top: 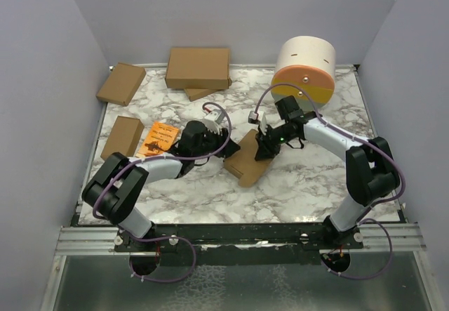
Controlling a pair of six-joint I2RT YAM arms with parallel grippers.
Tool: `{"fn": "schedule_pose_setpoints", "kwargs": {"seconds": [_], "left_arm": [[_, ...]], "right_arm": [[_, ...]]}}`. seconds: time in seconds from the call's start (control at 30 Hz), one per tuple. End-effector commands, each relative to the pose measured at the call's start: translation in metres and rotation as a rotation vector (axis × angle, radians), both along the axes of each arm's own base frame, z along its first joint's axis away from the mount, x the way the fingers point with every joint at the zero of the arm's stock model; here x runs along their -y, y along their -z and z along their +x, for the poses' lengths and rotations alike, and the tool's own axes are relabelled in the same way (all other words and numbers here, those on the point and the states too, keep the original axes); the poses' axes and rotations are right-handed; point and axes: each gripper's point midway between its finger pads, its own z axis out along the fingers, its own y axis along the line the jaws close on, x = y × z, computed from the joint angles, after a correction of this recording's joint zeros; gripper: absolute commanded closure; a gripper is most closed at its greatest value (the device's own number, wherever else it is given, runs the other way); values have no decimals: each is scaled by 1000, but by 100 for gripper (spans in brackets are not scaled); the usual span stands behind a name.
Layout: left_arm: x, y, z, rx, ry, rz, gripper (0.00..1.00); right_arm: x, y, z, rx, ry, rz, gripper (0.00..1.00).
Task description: Fold the paper box
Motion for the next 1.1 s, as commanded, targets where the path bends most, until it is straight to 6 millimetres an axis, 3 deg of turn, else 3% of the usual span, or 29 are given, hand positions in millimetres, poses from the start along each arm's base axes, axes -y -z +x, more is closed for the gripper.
{"fn": "schedule_pose_setpoints", "kwargs": {"seconds": [0.0,0.2,0.33,0.43,0.57,0.63,0.83,1.07], "left_arm": [[4,13,10,-22,-9,114,58],[7,38,4,-72,28,191,58],[7,48,5,-93,54,249,58],[6,63,5,-129,74,311,58],[3,74,4,-155,94,361,58],[3,76,4,-158,98,373,58],[6,74,8,-159,107,378,58],[9,74,12,-151,139,402,58]], "right_arm": [[-7,-40,4,3,-8,156,72],[29,-78,19,56,80,305,61],[42,-91,9,129,16,374,55],[41,-93,-12,325,-179,413,37],[47,-73,-36,805,-540,372,2],[46,-63,-31,958,-622,333,0],[34,-43,-9,1046,-700,273,0],[17,-25,5,1274,-770,140,0]]}}
